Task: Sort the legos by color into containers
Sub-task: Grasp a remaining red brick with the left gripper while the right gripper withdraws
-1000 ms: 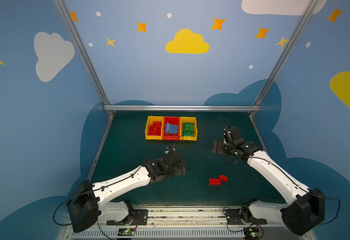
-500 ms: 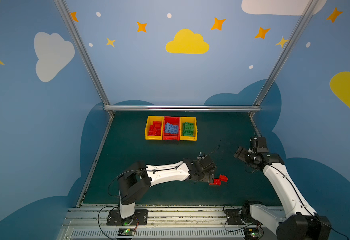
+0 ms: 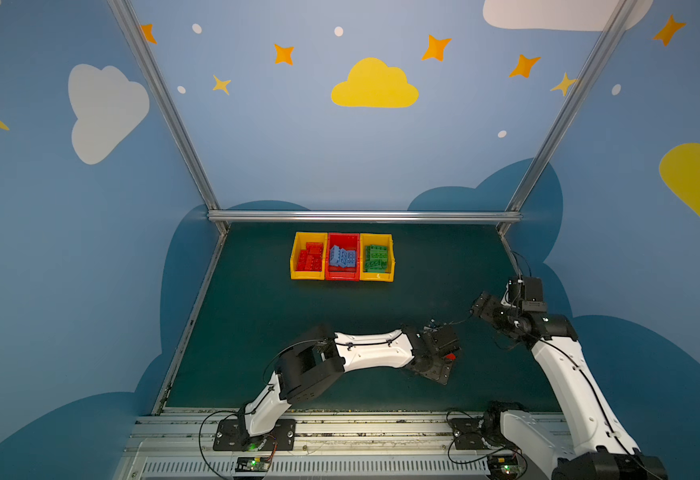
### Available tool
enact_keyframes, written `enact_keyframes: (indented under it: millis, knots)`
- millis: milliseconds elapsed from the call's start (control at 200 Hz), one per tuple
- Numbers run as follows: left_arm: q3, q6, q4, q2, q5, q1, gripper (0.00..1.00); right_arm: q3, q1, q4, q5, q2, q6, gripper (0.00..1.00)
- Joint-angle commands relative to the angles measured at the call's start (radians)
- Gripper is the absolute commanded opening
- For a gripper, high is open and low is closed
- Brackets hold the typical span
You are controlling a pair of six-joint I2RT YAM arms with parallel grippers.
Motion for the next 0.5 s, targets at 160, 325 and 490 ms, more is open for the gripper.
enact_keyframes:
  millis: [160, 325, 490]
  knots:
    - [0.138, 0.038, -0.154, 0.107, -0.096, 0.002, 0.99, -0.007, -0.008, -0.027, -0.023, -0.018, -0.012, 0.95]
    - [0.189, 0.039, -0.176, 0.140, -0.111, 0.004, 0.98, -0.006, -0.013, -0.029, -0.017, -0.022, -0.026, 0.95]
    - [0.222, 0.038, -0.207, 0.179, -0.122, 0.007, 0.93, -0.003, -0.033, -0.029, -0.038, -0.025, -0.035, 0.95]
